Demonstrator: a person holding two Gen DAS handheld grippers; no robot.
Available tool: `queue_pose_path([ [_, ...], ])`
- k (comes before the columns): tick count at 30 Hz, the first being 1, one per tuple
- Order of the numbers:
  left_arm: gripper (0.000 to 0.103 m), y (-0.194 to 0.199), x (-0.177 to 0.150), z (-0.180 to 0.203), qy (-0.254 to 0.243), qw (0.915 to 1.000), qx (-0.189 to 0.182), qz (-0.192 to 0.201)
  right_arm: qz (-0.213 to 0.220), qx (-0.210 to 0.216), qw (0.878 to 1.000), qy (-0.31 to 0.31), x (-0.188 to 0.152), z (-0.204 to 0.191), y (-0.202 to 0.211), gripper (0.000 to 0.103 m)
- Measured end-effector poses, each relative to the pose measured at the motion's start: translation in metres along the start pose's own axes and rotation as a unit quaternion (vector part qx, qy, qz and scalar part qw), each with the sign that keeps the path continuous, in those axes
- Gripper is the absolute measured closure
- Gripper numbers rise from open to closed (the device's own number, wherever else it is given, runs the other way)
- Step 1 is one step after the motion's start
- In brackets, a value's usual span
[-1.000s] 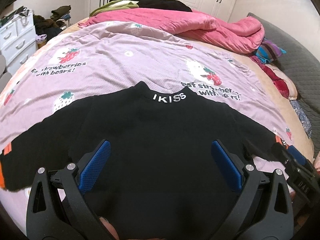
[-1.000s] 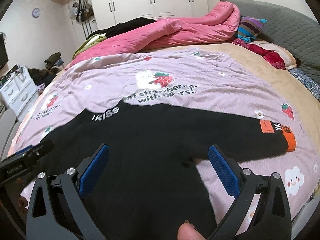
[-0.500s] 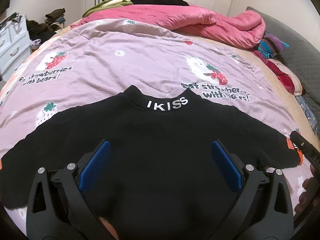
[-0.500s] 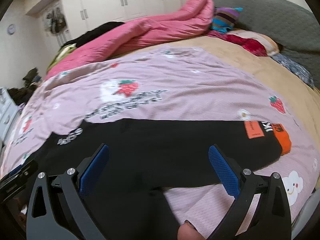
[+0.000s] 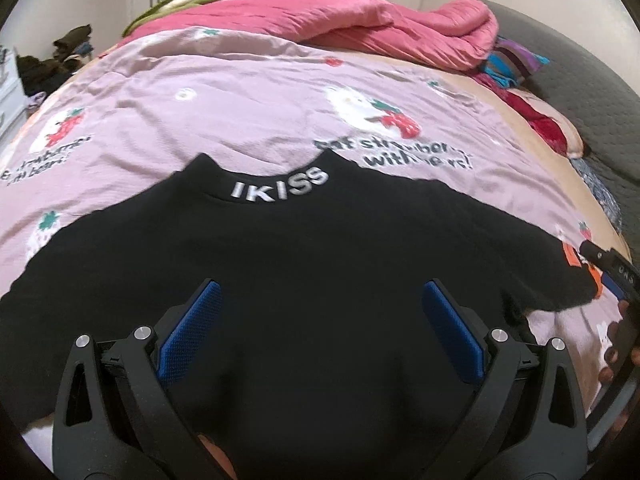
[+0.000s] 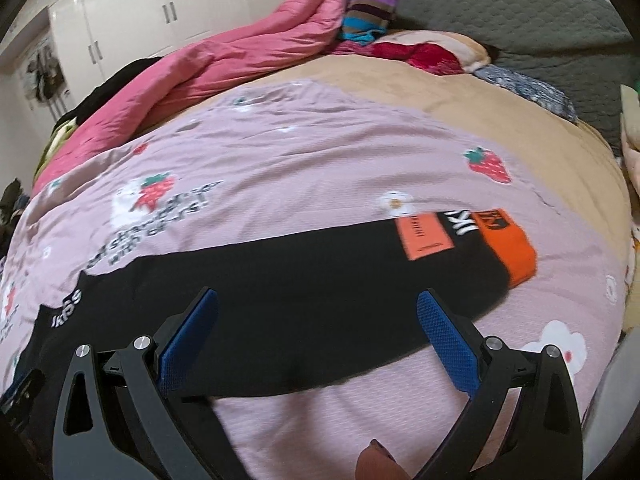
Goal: Fold small clothes
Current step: 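Move the right tool over the sleeve with the orange cuff, then close the right tool on the orange cuff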
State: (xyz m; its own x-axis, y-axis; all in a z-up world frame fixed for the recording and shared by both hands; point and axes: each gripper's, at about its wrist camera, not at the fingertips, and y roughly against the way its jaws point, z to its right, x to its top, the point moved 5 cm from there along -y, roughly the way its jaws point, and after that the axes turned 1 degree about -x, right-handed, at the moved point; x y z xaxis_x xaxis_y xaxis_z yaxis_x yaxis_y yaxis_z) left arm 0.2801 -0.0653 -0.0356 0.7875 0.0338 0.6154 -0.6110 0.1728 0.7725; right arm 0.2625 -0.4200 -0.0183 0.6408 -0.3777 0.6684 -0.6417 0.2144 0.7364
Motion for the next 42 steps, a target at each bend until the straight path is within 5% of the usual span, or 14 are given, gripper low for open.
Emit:
queue_pose_path([
  [13,0.008,-0.023,-0.019,0.03,-0.043,0.9988,-0.007,-0.022,-0.026,-0.05,0.996,-0.067,-0.009,0.087,-0.022,0.004],
  [24,0.008,-0.028,-0.027,0.041,-0.051,0.9978,-0.027,-0.034,-0.061,-0.018,0.989,-0.133,-0.005,0.125,-0.054,0.005],
  [25,0.008,-0.027,-0.026,0.039,-0.048,0.9979,-0.027,-0.034,-0.06,-0.014,0.987,-0.146,-0.002,0.129,-0.059,0.007],
  [27,0.008,-0.024,-0.022,0.033,-0.039,0.9984,-0.026,-0.031,-0.055,-0.019,0.986,-0.157,0.004,0.134,-0.065,0.041],
  [32,0.008,-0.015,-0.012,0.017,-0.017,0.9995,-0.017,-0.018,-0.028,0.013,0.986,-0.163,0.016,0.129,-0.058,0.085],
  [42,0.008,0.009,0.001,-0.004,0.031,0.9987,-0.039,-0.009,0.072,0.123,0.985,-0.094,0.04,0.054,0.015,0.09],
])
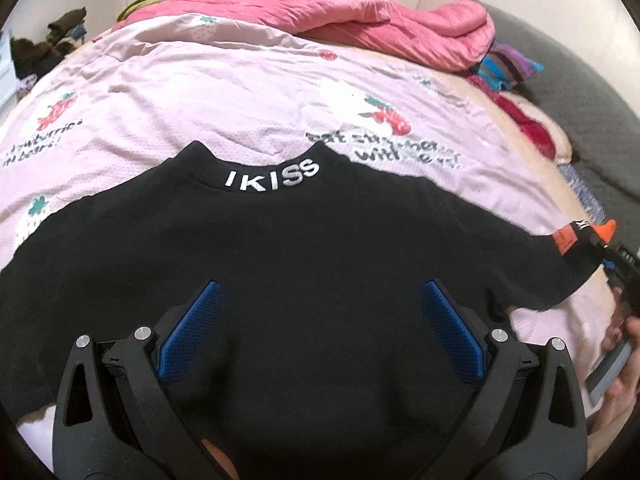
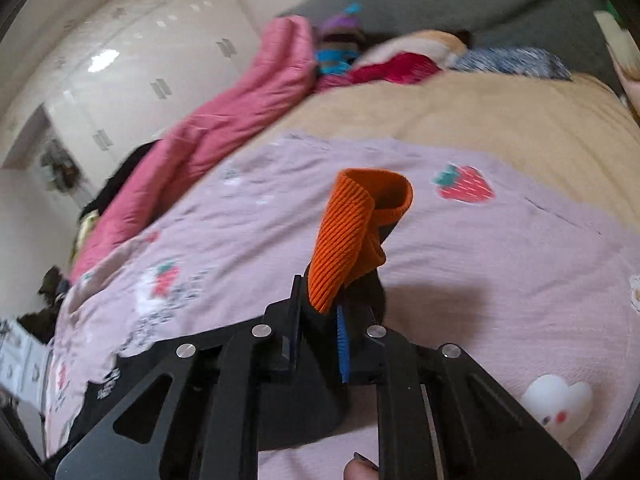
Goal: Fold small clothes
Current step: 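Close the right tool on the orange cuff, then carry the cuff across the shirt body and open the right tool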
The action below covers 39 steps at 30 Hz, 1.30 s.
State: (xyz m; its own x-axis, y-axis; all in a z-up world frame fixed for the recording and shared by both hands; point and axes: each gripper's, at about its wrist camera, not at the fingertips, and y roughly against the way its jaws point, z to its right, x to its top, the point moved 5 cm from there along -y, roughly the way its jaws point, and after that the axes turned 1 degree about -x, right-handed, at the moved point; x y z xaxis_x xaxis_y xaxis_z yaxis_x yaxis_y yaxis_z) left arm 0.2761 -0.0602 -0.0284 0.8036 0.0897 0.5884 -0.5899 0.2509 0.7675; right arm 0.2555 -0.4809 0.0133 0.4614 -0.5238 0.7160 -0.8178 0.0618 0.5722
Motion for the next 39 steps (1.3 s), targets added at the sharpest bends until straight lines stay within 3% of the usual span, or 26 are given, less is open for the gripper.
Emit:
queue_pose_path([
  [7,0.008,0.021,0.009,-0.003,0.013,0.9995,-0.011,0.027,0.02,0.056,0.997,0.046,-0.006,-0.056,0.023,0.09],
  [18,0.008,0.038,0.019,-0.031,0.058,0.9973,-0.023,0.038,0.003,0.1,0.99,0.095,-0.027,-0.115,0.022,0.09],
  [26,0.008,0.037,0.016,-0.047,0.089,0.995,-0.034,0.029,-0.02,0.136,0.981,0.137,-0.056,-0.158,0.02,0.09],
  [39,0.009,0.024,0.007,-0.068,0.137,0.9883,-0.067,-0.005,-0.079,0.19,0.953,0.22,-0.122,-0.223,0.015,0.09],
])
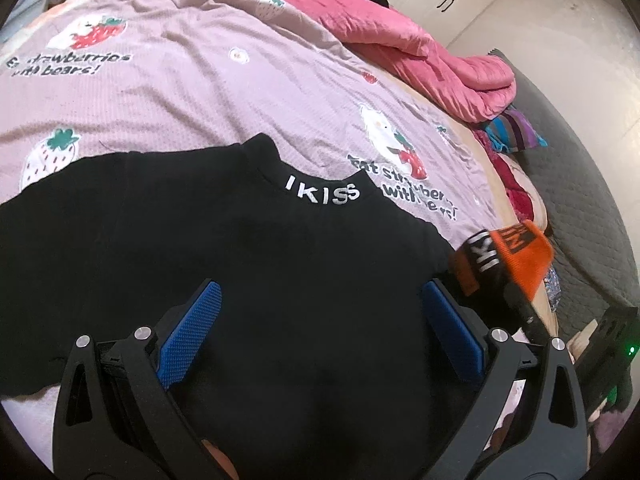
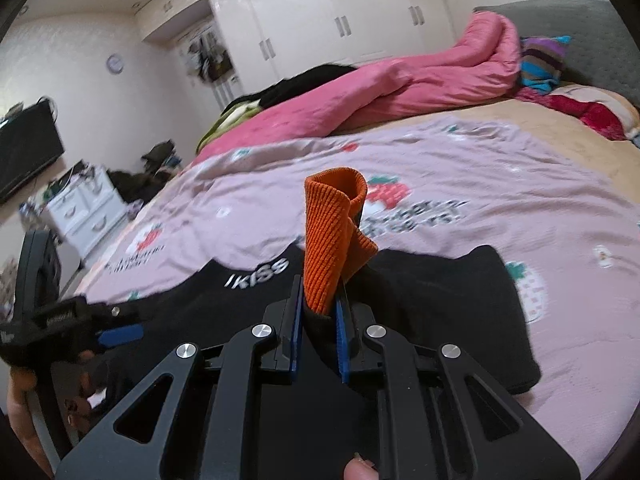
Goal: Fold small clothes
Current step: 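Carry the cuff across the shirt body and open the right tool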
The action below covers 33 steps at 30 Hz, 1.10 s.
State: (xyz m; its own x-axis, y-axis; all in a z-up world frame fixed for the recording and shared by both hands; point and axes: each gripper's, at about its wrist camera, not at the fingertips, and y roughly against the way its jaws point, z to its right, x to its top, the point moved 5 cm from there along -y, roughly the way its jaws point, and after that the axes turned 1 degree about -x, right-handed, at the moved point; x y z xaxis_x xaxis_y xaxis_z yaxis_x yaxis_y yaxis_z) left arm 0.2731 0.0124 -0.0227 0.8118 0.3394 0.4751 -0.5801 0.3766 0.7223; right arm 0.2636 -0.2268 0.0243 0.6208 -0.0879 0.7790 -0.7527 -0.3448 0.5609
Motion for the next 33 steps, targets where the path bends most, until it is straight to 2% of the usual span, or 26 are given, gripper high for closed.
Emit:
queue_pose_path([
  [13,0.009,-0.013,-0.004,-0.005,0.028,0.9983,-0.044,-0.025,-0.066,0.036,0.997,0.028,-0.038,-0.042,-0.036,0.084],
  [15,0.009,-0.017,-0.006,-0.007,0.035,0.9976,-0.051,-0.032,-0.079,0.047,0.995,0.033,-0.044,-0.048,-0.038,0.071],
  [17,0.009,-0.023,-0.009,-0.009,0.041,0.9966,-0.058,-0.041,-0.087,0.062,0.993,0.042,-0.048,-0.055,-0.036,0.066],
  [18,0.009,-0.025,-0.01,-0.009,0.042,0.9963,-0.06,-0.045,-0.09,0.066,0.993,0.047,-0.05,-0.057,-0.035,0.056],
  [19,0.01,-0.027,-0.011,-0.009,0.043,0.996,-0.062,-0.048,-0.091,0.071,0.992,0.053,-0.05,-0.059,-0.033,0.052],
  [22,0.023,-0.034,-0.016,-0.006,0.039,0.9954,-0.066,-0.058,-0.092,0.067,0.991,0.073,-0.054,-0.06,-0.023,0.051],
  [24,0.037,-0.04,-0.021,-0.002,0.036,0.9945,-0.07,-0.069,-0.086,0.047,0.992,0.081,-0.053,-0.054,-0.017,0.051],
  [27,0.052,-0.053,-0.032,0.005,0.029,0.9927,-0.076,-0.089,-0.076,0.02,0.994,0.073,-0.045,-0.036,-0.009,0.051],
  [33,0.052,-0.073,-0.044,0.024,0.011,0.9917,-0.073,-0.106,-0.058,-0.005,0.998,0.018,-0.027,0.008,0.004,0.051],
])
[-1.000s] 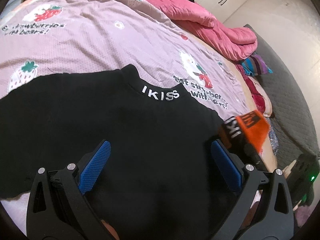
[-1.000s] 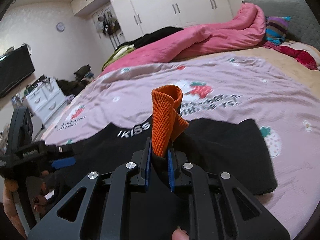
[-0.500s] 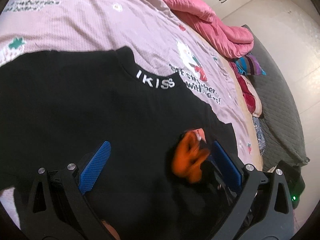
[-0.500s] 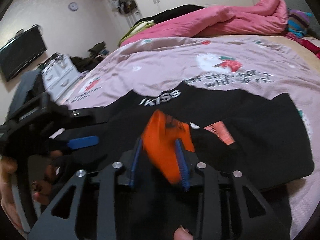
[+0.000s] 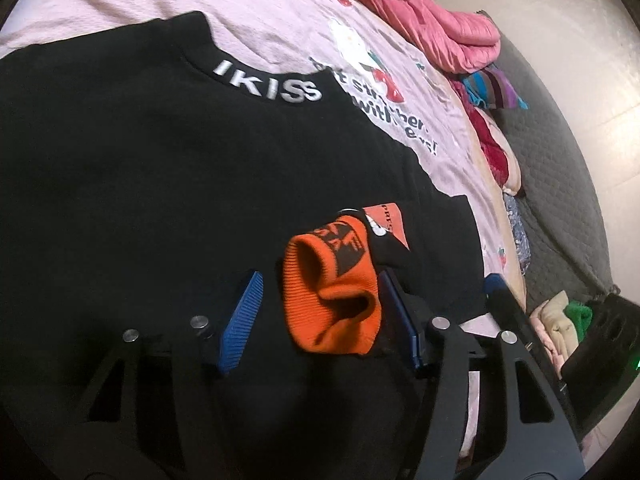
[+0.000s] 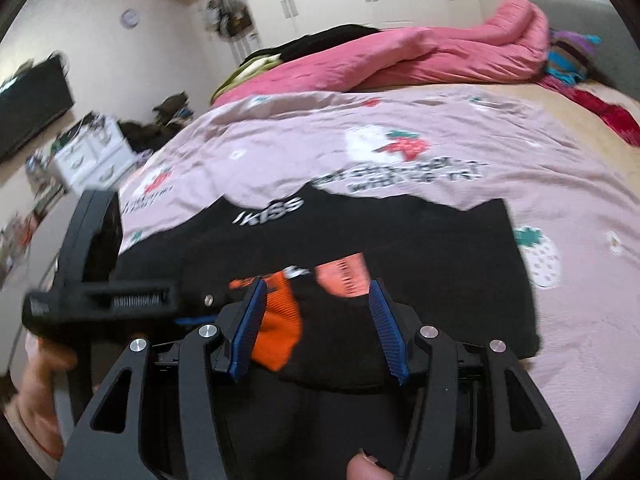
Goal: Fold small clothes
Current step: 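Carry the cuff across the shirt body and open the right tool, then grasp the other sleeve's orange cuff with the left tool and fold it across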
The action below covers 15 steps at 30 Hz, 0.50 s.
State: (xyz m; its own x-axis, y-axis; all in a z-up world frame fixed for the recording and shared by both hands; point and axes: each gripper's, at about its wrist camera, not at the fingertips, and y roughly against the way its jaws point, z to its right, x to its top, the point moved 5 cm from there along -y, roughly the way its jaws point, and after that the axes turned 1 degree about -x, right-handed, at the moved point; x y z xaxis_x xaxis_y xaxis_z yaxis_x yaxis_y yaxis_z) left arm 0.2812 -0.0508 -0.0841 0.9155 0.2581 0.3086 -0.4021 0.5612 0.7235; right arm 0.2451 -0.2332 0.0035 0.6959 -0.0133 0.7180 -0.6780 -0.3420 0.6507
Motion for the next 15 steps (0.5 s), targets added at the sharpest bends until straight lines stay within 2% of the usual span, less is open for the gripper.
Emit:
queue_pose_path([
  [3,0.053,-0.007,0.001,0.006,-0.008,0.9999,0.005,0.008,0.0,-0.008,1.0,-0.028,0.004,0.021,0.004,0.051],
  [4,0.057,-0.008,0.002,0.007,-0.011,0.9999,0.005,0.011,-0.001,-0.009,0.999,-0.036,0.004,0.025,0.004,0.051],
  [6,0.089,-0.008,0.003,0.011,-0.022,0.9994,0.006,0.025,-0.001,-0.012,0.999,-0.048,0.005,0.033,0.007,0.051],
  [7,0.095,-0.006,0.004,0.012,-0.027,0.9993,0.001,0.028,-0.001,-0.015,0.998,-0.055,0.005,0.038,0.008,0.051],
  [9,0.099,0.0,0.003,0.019,-0.039,0.9982,-0.02,0.042,-0.001,-0.017,0.998,-0.062,0.005,0.043,0.009,0.051],
  [12,0.099,0.02,0.006,0.036,-0.073,0.9947,-0.021,0.07,0.002,-0.03,0.997,-0.067,0.006,0.05,0.012,0.051],
  [15,0.099,0.045,0.01,0.045,-0.084,0.9915,-0.027,0.096,0.007,-0.034,0.997,-0.074,0.008,0.056,0.015,0.051],
])
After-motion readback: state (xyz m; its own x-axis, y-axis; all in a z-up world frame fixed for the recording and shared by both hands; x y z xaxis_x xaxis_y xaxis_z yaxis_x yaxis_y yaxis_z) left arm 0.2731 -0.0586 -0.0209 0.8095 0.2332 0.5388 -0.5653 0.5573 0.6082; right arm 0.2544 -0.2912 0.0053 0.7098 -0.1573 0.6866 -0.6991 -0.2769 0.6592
